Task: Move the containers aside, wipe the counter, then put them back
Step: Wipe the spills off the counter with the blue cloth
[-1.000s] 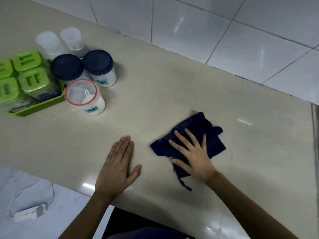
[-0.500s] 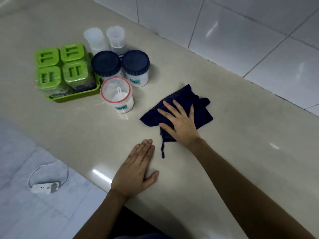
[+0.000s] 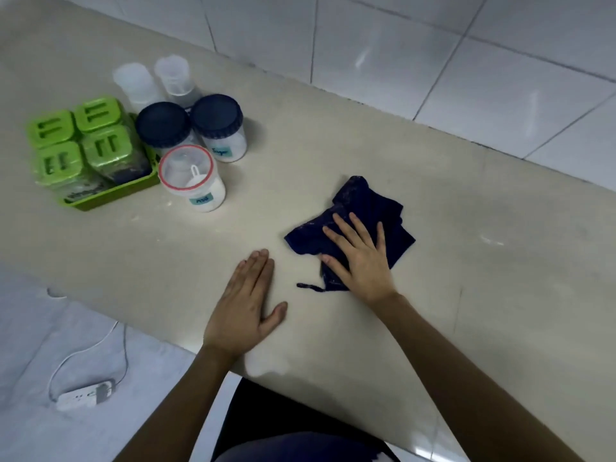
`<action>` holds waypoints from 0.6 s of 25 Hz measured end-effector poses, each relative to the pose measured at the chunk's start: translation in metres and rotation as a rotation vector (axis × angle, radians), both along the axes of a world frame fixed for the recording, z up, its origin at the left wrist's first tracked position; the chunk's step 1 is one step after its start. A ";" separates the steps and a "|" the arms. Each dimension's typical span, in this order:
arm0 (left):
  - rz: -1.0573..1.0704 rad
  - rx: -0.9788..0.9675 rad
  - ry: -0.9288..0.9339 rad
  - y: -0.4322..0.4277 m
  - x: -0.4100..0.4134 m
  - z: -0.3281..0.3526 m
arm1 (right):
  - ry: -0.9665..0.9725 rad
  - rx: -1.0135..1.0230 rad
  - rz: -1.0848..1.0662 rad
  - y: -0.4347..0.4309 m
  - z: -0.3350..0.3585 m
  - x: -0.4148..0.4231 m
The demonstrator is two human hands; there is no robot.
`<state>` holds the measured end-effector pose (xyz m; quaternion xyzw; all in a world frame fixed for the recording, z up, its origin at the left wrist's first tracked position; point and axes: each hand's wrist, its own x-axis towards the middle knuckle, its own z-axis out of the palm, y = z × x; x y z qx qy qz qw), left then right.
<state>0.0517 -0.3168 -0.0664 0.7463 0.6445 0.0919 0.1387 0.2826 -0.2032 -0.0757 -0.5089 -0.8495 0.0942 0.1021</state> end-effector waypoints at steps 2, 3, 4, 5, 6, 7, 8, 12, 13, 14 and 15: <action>-0.010 0.000 0.009 -0.001 0.000 0.000 | -0.005 0.000 -0.038 -0.023 0.001 0.015; -0.019 0.000 0.018 -0.001 0.000 -0.001 | -0.005 -0.001 -0.054 -0.037 0.001 0.022; -0.025 -0.002 0.037 -0.002 0.001 -0.001 | 0.001 -0.002 -0.073 -0.050 0.001 0.030; -0.026 -0.001 0.064 -0.002 0.002 -0.001 | 0.009 -0.010 -0.088 -0.064 0.001 0.036; -0.020 0.006 0.089 -0.002 0.002 0.000 | 0.012 -0.022 -0.100 -0.077 0.001 0.042; -0.010 0.018 0.100 0.000 0.005 0.003 | 0.007 -0.031 -0.114 -0.091 0.002 0.048; -0.005 0.026 0.097 0.003 0.010 0.007 | -0.005 -0.039 -0.128 -0.102 0.004 0.053; -0.117 0.014 0.008 0.009 0.057 0.020 | -0.029 -0.054 -0.197 -0.148 0.007 0.083; -0.150 0.006 -0.013 0.008 0.072 0.021 | -0.038 -0.053 -0.225 -0.158 0.008 0.092; -0.179 0.000 -0.021 0.006 0.085 0.021 | -0.044 -0.053 -0.253 -0.167 0.009 0.099; -0.214 -0.002 -0.017 0.003 0.096 0.019 | -0.045 -0.050 -0.291 -0.176 0.009 0.107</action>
